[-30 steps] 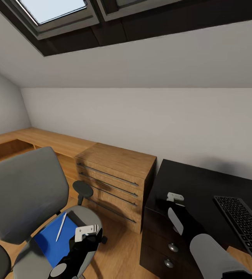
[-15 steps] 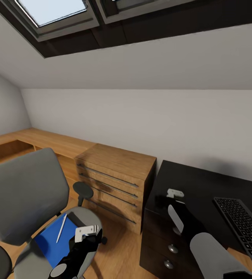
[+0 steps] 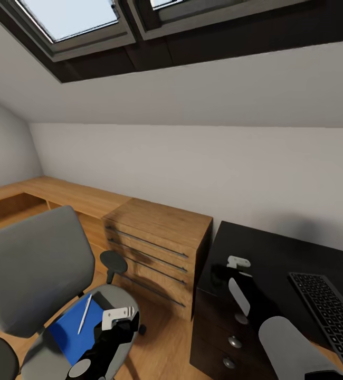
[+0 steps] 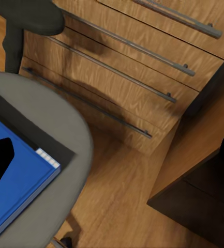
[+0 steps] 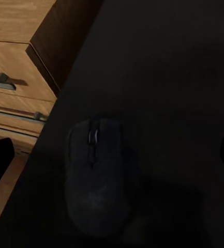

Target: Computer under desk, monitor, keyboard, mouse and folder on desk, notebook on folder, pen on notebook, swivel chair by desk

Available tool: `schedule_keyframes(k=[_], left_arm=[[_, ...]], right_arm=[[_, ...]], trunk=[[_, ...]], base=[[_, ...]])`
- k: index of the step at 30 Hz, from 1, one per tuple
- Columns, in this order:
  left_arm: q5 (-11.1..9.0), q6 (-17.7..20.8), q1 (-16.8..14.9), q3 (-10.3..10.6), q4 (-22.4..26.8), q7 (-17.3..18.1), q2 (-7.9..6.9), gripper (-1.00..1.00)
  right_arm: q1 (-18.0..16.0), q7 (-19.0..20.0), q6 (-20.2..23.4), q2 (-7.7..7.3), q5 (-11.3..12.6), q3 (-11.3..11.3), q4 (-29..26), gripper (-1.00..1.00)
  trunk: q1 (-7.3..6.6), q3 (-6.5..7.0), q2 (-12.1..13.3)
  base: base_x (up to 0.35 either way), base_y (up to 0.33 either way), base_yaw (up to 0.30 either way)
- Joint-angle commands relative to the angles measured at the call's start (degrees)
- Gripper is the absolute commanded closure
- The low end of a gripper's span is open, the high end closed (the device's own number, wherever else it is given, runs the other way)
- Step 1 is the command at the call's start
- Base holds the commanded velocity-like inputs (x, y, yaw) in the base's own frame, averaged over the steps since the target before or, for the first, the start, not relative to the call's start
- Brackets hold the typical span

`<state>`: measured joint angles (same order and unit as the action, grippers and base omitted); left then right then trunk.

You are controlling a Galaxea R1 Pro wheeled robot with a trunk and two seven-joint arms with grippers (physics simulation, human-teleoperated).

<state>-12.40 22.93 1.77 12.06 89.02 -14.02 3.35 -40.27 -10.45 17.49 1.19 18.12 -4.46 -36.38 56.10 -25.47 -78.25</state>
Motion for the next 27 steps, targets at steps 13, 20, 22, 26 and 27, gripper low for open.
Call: schedule_keyframes(k=[13,20,22,26,27], left_arm=[[-0.59,0.30,-0.01,0.07,0.10,-0.48,-0.05,-1.00],[-0.60,0.35,-0.01,0.07,0.10,-0.48,-0.09,-1.00],[-0.62,0.35,-0.01,0.07,0.10,-0.48,-0.09,-1.00],[-0.62,0.36,-0.01,0.07,0.10,-0.48,-0.09,-1.00],[-0.65,0.36,-0.01,0.07,0.10,-0.48,-0.09,-1.00]], right_arm=[[11.98,-4.93,16.27,0.02,-0.05,-0.39,-36.71,-1.00],[19.62,-8.13,18.29,0.29,0.06,-0.73,-49.95,-1.00],[21.07,-8.37,18.44,0.39,0.09,-1.05,-51.27,-1.00],[22.85,-8.66,18.42,0.57,0.20,-2.01,-52.79,-1.00],[23.17,-8.68,18.37,0.60,0.22,-2.21,-53.06,-1.00]], trunk=[[-1.98,1.57,3.59],[-1.98,1.57,3.59],[-1.98,1.57,3.59],[-1.98,1.57,3.59],[-1.98,1.57,3.59]], base=[[0.000,0.000,0.000],[0.000,0.000,0.000],[0.000,0.000,0.000],[0.000,0.000,0.000],[0.000,0.000,0.000]])
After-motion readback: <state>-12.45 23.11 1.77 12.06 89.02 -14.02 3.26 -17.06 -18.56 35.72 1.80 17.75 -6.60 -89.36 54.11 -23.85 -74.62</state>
